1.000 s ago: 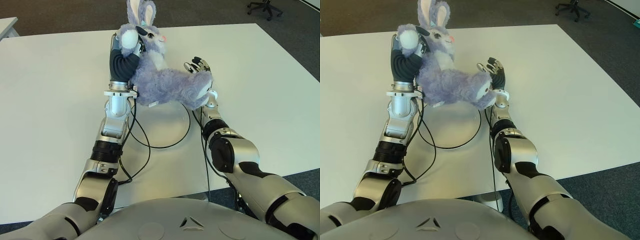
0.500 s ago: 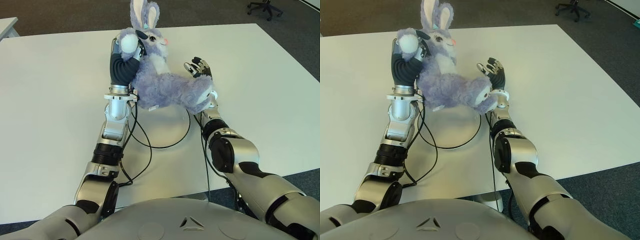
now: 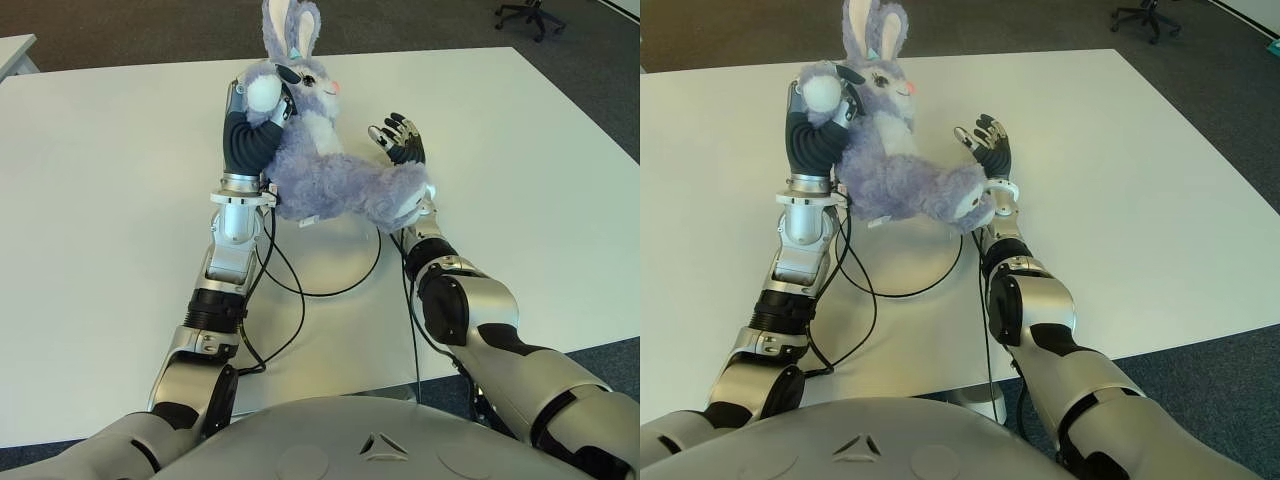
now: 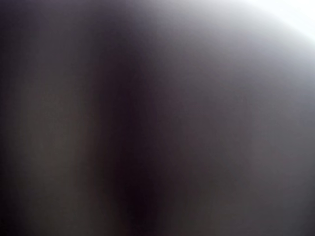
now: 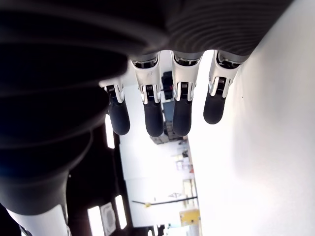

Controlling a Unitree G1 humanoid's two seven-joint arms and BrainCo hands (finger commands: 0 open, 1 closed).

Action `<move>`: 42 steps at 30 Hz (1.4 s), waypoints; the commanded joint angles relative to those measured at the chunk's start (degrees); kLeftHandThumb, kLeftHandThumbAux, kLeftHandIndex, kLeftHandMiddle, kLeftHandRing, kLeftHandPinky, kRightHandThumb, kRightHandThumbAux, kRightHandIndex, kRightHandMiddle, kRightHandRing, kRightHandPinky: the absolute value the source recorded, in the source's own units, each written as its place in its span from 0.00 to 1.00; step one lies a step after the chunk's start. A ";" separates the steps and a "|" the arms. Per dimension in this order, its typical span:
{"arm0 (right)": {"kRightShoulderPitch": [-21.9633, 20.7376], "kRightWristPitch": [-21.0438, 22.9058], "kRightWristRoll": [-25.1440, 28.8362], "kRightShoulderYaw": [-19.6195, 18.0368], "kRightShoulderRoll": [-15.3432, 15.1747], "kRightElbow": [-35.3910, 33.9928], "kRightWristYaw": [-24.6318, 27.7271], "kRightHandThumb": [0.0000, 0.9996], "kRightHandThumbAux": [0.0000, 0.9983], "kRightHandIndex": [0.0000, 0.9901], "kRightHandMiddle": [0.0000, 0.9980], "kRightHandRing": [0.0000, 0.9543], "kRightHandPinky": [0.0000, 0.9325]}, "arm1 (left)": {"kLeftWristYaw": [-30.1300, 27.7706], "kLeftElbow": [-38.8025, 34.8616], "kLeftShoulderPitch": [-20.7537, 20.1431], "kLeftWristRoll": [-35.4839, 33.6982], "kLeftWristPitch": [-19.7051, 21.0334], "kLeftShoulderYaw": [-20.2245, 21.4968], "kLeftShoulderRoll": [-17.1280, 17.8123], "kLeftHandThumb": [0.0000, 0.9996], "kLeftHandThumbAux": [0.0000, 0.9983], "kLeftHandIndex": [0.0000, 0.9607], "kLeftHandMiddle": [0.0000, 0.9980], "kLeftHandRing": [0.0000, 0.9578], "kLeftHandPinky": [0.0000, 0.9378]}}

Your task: Put the doll into the plate.

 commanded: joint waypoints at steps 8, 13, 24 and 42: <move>8.59 4.59 0.47 -0.38 1.56 5.22 -0.44 0.07 0.75 0.16 0.19 0.17 0.16 | 0.34 0.39 2.80 0.54 0.18 -0.23 -0.81 0.73 0.70 0.46 0.85 0.90 0.91; 8.53 4.69 0.42 -0.29 1.56 5.24 -0.43 0.07 0.75 0.16 0.19 0.17 0.16 | -0.11 0.25 2.96 -0.02 1.00 -0.15 -0.92 0.73 0.70 0.46 0.86 0.90 0.91; 8.55 4.61 0.65 -0.45 1.57 5.22 -0.32 0.08 0.75 0.17 0.19 0.17 0.17 | -0.06 0.00 3.31 -0.09 2.29 -0.30 -1.34 0.73 0.70 0.46 0.89 0.93 0.93; 8.49 4.45 0.85 -0.72 1.57 5.20 -0.09 0.08 0.75 0.16 0.19 0.17 0.16 | -0.74 0.63 4.37 -1.08 2.10 -0.22 -1.82 0.72 0.70 0.46 0.90 0.92 0.93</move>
